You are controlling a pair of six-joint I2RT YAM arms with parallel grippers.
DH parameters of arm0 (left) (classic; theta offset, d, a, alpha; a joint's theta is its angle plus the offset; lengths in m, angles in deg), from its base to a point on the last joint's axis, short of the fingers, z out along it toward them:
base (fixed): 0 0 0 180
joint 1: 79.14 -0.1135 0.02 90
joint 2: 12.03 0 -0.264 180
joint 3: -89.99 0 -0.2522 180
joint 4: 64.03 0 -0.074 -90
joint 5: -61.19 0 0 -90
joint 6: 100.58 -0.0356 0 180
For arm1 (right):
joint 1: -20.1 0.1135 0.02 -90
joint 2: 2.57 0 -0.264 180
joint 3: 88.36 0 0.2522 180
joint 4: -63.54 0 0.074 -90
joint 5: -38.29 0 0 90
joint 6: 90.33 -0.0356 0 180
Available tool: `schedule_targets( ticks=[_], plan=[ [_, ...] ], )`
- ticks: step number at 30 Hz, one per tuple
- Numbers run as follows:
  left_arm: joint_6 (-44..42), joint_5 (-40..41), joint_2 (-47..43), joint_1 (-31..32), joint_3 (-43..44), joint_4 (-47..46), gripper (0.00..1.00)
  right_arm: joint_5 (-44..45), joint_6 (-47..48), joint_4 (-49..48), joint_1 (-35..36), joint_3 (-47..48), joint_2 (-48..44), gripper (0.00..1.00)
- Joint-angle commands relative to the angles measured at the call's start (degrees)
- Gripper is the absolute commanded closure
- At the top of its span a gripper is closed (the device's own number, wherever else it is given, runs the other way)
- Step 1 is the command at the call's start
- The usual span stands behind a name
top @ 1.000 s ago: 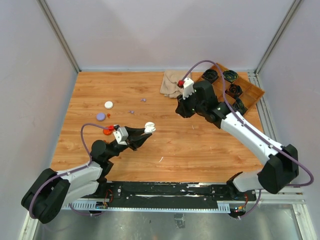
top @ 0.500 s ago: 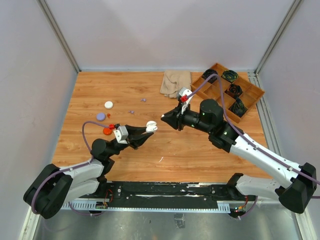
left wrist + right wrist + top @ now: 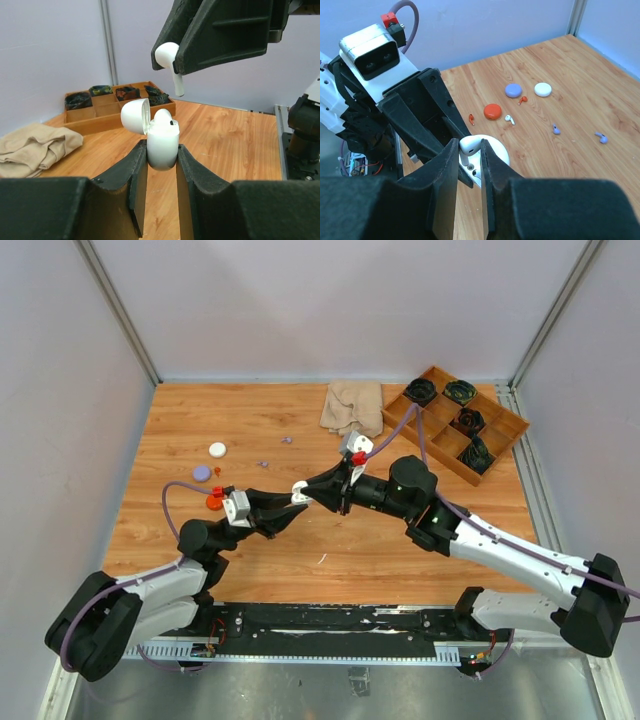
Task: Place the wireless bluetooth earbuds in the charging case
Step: Place the earbud in the charging case.
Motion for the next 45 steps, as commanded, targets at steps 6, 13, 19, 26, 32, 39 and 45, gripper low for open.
schedule_targets(
  ticks=[6,13,19,26,32,39,45],
  plan=[
    [2.12,0.18,-2.12,-0.27,0.77,-3.81,1.00,-0.18,0.11,-5.74,1.94,-1.19,1.84,0.95],
    [3.15,0.14,-2.07,-0.27,0.78,-4.62,1.00,-0.04,0.56,-6.34,2.03,-1.68,2.61,0.95],
    [3.64,1.21,-1.88,-0.27,0.86,-4.86,1.00,-1.36,0.47,-6.77,2.12,-1.89,2.79,0.95],
    [4.79,2.23,-1.11,-0.27,0.86,-6.43,1.00,-2.29,0.74,-7.77,2.12,-2.74,2.71,0.95],
    [5.67,2.60,-0.58,-0.26,0.95,-7.55,1.00,-3.42,1.00,-9.05,2.12,-3.79,2.71,0.95],
    [5.93,1.90,-0.10,-0.26,1.09,-8.80,1.00,-3.19,1.46,-9.69,2.12,-4.55,2.64,0.93],
    [5.23,1.43,0.38,-0.27,1.14,-9.67,1.00,-1.74,2.41,-9.52,2.12,-5.39,1.77,0.85]
  ],
)
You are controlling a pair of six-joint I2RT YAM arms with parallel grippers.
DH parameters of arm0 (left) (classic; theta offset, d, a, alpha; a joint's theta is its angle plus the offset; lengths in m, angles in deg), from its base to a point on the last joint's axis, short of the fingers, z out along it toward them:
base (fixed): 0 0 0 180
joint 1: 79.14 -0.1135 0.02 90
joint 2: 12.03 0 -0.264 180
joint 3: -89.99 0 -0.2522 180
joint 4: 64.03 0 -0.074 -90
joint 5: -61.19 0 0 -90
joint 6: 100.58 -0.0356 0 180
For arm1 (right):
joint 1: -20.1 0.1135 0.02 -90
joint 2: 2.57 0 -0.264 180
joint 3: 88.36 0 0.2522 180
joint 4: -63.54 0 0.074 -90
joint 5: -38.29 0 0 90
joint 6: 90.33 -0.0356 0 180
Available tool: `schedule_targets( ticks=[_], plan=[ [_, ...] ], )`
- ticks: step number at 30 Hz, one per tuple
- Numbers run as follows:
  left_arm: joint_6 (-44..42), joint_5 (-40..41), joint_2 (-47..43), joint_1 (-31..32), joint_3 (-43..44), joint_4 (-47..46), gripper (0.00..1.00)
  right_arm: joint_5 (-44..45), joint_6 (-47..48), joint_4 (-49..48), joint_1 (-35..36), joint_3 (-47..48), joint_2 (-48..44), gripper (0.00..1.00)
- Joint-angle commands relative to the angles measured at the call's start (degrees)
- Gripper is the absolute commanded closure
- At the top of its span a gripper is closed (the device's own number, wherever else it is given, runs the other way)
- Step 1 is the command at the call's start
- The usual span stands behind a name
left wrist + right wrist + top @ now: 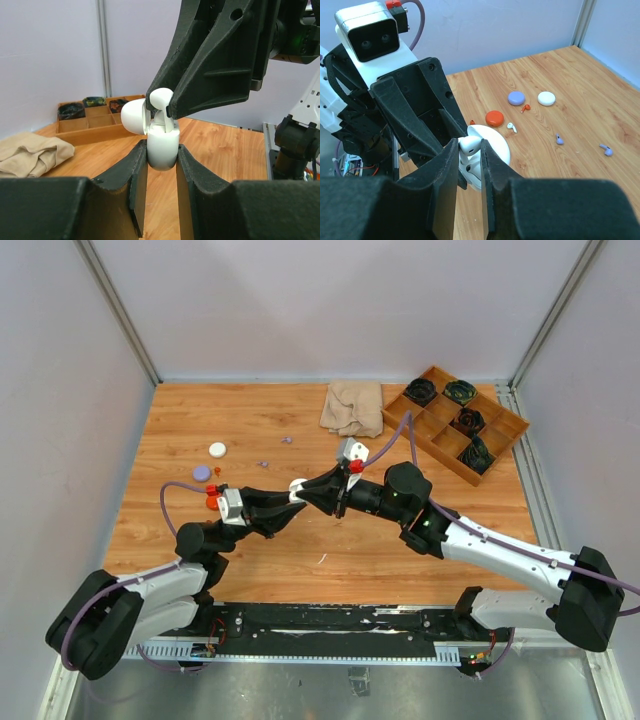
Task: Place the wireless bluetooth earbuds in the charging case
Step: Place the earbud in the charging case.
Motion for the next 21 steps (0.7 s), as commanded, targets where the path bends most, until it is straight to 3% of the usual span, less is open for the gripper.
schedule_targets(
  ticks=[1,21],
  plan=[
    [-0.81,0.24,0.40,-0.27,1.12,-4.82,1.00,0.32,1.82,0.14,1.27,-1.65,-0.96,0.85],
    [-0.43,-1.09,2.13,-0.27,0.61,-7.91,1.00,3.95,3.18,2.35,1.29,-2.27,-2.52,0.70]
  ],
)
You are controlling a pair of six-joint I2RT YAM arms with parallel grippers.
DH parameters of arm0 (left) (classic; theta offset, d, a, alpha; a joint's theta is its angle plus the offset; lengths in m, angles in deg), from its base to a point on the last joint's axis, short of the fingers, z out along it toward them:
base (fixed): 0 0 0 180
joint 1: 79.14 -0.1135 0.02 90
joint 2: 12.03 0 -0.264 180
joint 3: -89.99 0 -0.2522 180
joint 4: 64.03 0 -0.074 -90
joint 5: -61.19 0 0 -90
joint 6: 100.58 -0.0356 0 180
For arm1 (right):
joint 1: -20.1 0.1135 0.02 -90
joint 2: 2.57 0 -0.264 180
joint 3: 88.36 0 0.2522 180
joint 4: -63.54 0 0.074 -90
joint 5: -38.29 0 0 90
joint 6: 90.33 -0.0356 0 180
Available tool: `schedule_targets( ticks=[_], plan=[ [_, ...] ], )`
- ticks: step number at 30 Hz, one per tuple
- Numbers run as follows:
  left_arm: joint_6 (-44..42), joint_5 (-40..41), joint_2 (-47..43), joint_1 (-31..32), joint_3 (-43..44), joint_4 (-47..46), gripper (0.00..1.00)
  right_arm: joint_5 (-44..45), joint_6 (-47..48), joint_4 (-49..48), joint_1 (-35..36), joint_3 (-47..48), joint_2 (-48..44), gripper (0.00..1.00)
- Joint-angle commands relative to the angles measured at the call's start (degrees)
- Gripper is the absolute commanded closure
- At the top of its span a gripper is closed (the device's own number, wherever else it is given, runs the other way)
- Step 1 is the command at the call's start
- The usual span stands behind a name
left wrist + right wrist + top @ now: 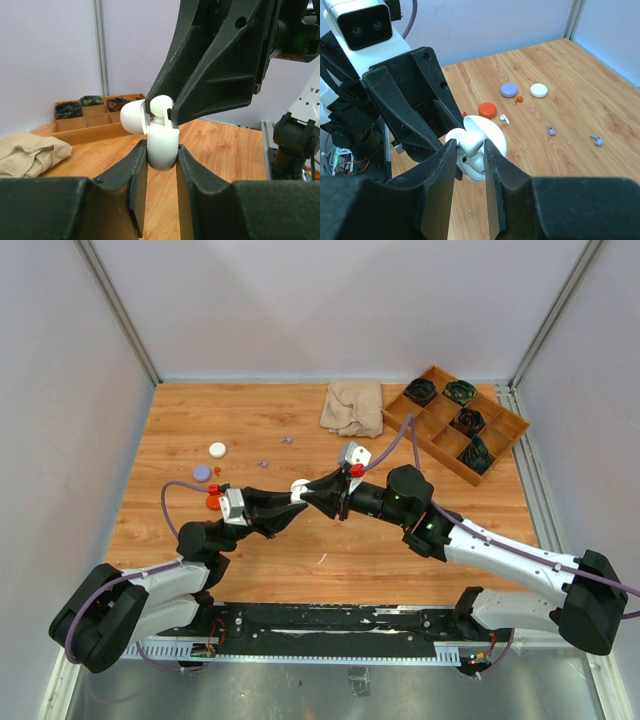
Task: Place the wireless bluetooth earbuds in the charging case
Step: Place the earbud in the charging case, then close the charging case.
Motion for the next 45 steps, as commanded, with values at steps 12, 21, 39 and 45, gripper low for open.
schedule_targets(
  ticks=[12,21,39,45],
  plan=[
    [-5.05,-0.29,-3.03,-0.22,0.86,1.13,1.00,-0.17,2.28,4.63,1.25,1.47,-2.10,0.64],
    [-8.21,-1.86,-3.91,-0.27,1.75,7.41,1.00,-4.45,11.55,23.84,-0.32,8.04,-5.33,0.35],
    [-6.98,-11.83,-2.31,-0.27,5.33,10.83,1.00,-20.64,23.69,36.53,-6.98,16.79,2.12,0.01],
    [-5.52,-9.55,-1.95,-0.27,5.23,10.50,1.00,-24.32,23.59,37.02,-6.96,17.31,4.55,0.03]
  ],
)
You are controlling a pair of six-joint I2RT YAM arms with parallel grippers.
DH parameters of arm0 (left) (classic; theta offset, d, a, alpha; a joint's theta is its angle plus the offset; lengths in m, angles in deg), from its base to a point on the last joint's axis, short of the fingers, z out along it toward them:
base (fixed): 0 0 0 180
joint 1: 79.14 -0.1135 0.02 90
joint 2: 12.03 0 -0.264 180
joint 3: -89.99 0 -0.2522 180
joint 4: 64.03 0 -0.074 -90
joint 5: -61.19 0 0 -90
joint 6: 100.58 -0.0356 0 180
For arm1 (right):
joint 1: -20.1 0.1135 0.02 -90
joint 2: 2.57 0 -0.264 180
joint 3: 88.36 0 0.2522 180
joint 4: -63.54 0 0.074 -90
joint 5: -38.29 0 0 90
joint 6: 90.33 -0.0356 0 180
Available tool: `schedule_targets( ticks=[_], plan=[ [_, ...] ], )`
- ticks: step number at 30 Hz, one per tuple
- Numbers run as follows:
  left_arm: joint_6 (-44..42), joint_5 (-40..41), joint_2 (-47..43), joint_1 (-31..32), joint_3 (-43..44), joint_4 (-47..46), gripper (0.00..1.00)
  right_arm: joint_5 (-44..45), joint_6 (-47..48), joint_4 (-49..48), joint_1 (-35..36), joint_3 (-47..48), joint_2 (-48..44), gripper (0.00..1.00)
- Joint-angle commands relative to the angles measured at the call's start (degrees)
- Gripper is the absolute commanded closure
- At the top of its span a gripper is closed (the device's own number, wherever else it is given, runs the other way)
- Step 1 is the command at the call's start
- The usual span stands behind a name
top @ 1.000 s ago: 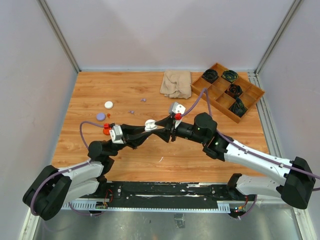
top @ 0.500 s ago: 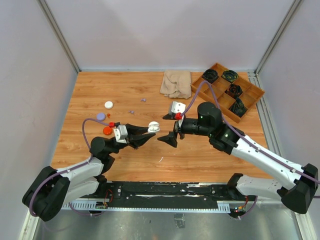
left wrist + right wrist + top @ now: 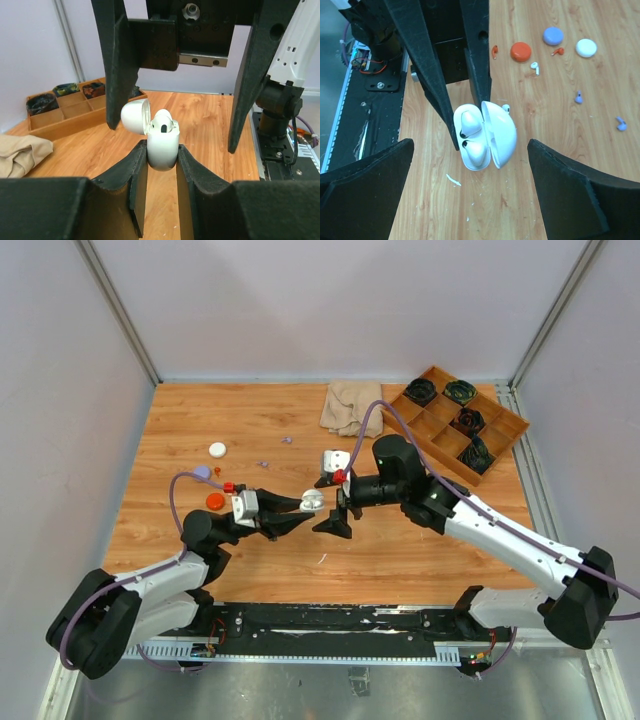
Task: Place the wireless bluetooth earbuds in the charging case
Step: Close the charging case, then place the charging case at the center of the board.
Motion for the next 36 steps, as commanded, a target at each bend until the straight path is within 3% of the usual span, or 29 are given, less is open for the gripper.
schedule_targets(
  ticks=[1,13,23,28,36],
  plan=[
    [1.39,2.12,0.21,-0.25,1.31,-1.27,1.00,-4.96,1.44,1.62,-0.56,2.09,0.79,0.04],
    [2.81,9.31,1.69,-0.25,4.15,12.51,1.00,-5.07,1.15,2.99,-0.54,-0.90,-2.11,0.08],
    [13.89,11.06,5.32,0.53,6.17,25.45,0.96,25.80,-7.43,-1.43,-0.86,-8.18,-8.05,0.05],
    [16.51,14.38,8.59,4.98,7.40,32.60,0.92,40.32,-13.66,-6.12,-0.83,-14.89,-11.61,0.05],
    [23.08,17.17,23.56,10.33,12.78,35.64,0.84,54.43,-18.72,-9.61,-0.88,-23.22,-17.28,0.04]
  ],
)
